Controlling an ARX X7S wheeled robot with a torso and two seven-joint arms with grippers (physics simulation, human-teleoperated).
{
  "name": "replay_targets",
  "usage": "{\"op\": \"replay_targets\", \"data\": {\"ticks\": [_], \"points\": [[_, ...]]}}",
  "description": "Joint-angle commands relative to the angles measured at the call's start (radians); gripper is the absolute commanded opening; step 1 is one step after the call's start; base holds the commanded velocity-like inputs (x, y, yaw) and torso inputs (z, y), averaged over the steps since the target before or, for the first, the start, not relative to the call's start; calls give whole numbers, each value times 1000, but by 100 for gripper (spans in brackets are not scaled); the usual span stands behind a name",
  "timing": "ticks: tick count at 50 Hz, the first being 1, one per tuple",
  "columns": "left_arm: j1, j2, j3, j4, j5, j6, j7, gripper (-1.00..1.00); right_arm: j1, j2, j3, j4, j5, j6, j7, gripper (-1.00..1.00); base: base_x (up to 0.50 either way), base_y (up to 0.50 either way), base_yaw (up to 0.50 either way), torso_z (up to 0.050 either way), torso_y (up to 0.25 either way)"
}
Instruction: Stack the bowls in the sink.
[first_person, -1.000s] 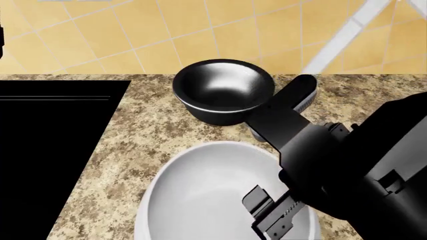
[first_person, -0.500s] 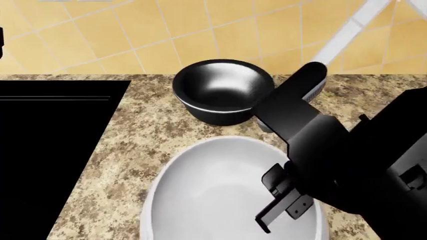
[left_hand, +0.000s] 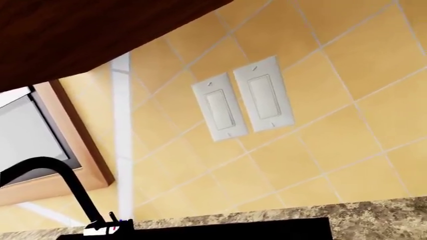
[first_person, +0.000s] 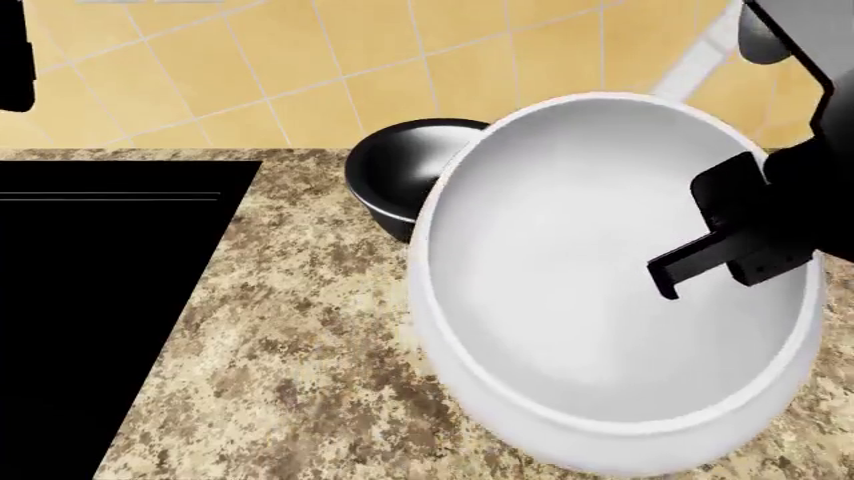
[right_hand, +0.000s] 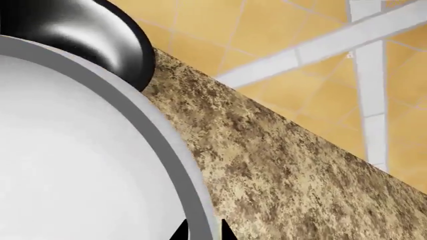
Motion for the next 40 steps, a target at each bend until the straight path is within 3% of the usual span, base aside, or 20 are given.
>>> {"op": "replay_targets", "data": {"ticks": [1, 10, 25, 40], "points": [[74, 55, -19, -12, 59, 100, 60, 100, 54, 119, 35, 57, -23, 87, 48, -100, 0, 0, 0, 0, 0], [153, 175, -19, -84, 169, 201, 163, 100, 54, 238, 0, 1, -18, 110, 48, -100, 0, 0, 0, 0, 0], [170, 372, 3, -257, 189, 279, 234, 100, 54, 263, -8, -33, -7, 78, 48, -100, 0, 0, 0, 0, 0], [237, 512, -7, -463, 58, 398, 123, 100, 53, 277, -35, -65, -10, 50, 47, -100, 0, 0, 0, 0, 0]]}}
